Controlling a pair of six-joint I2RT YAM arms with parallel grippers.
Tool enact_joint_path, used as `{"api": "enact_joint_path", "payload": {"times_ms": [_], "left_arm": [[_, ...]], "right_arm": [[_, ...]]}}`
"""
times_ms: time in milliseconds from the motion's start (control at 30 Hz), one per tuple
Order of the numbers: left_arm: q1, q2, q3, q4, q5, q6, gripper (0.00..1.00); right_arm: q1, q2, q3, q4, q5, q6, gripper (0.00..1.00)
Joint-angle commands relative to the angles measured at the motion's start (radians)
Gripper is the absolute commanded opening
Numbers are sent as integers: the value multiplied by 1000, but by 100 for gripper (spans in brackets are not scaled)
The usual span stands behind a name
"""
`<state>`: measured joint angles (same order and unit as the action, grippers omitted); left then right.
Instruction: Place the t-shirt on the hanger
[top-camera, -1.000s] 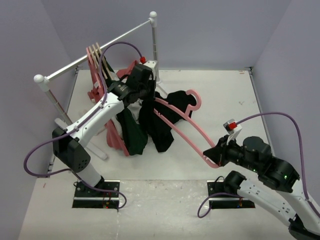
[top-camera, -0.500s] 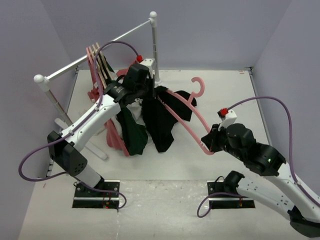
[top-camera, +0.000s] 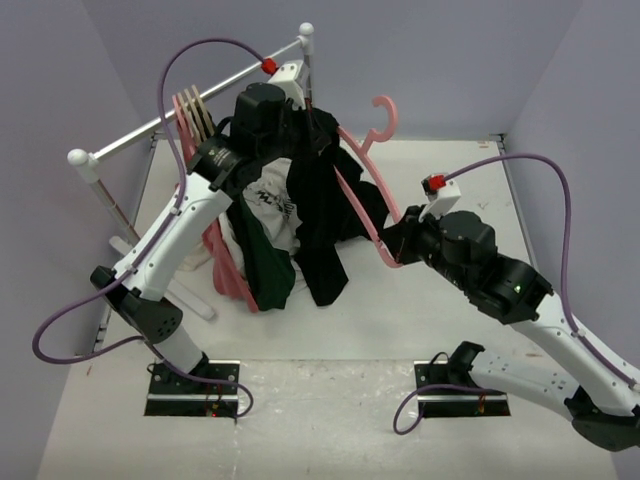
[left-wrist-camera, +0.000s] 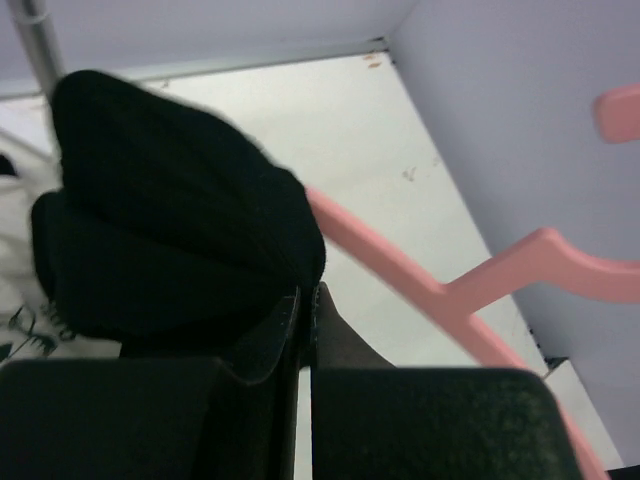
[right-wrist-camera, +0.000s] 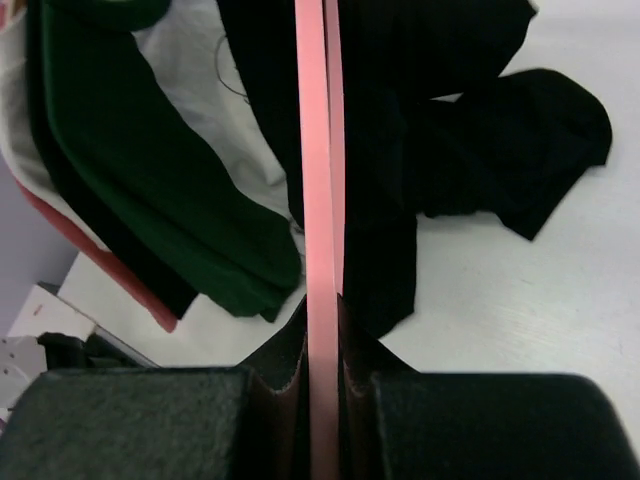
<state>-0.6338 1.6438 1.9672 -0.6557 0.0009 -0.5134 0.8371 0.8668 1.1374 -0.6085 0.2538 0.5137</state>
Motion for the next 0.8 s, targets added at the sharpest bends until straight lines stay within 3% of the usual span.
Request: {"api": "enact_joint_path", "payload": {"times_ms": [0, 100, 233, 367, 500, 633, 767], "left_arm": [[-58, 29, 141, 34, 127, -16, 0], [-70, -37, 122, 44, 76, -28, 0], [-70, -128, 57, 86, 13, -21, 0], [-69, -138, 70, 70, -14, 9, 0], [-70, -95, 73, 103, 185, 30, 0], [-95, -33, 87, 129, 405, 39, 0], [-160, 24, 145, 95, 466, 108, 0]], "right_arm": [[2, 57, -57, 311, -90, -33, 0], [1, 64, -119, 332, 124, 14, 0], [0, -27, -145, 238, 378, 93, 0], [1, -130, -133, 278, 293, 11, 0], [1, -139, -137, 283, 110, -76, 0], [0, -178, -217, 385, 35, -117, 0], [-16, -178, -189, 397, -31, -181, 0]]}}
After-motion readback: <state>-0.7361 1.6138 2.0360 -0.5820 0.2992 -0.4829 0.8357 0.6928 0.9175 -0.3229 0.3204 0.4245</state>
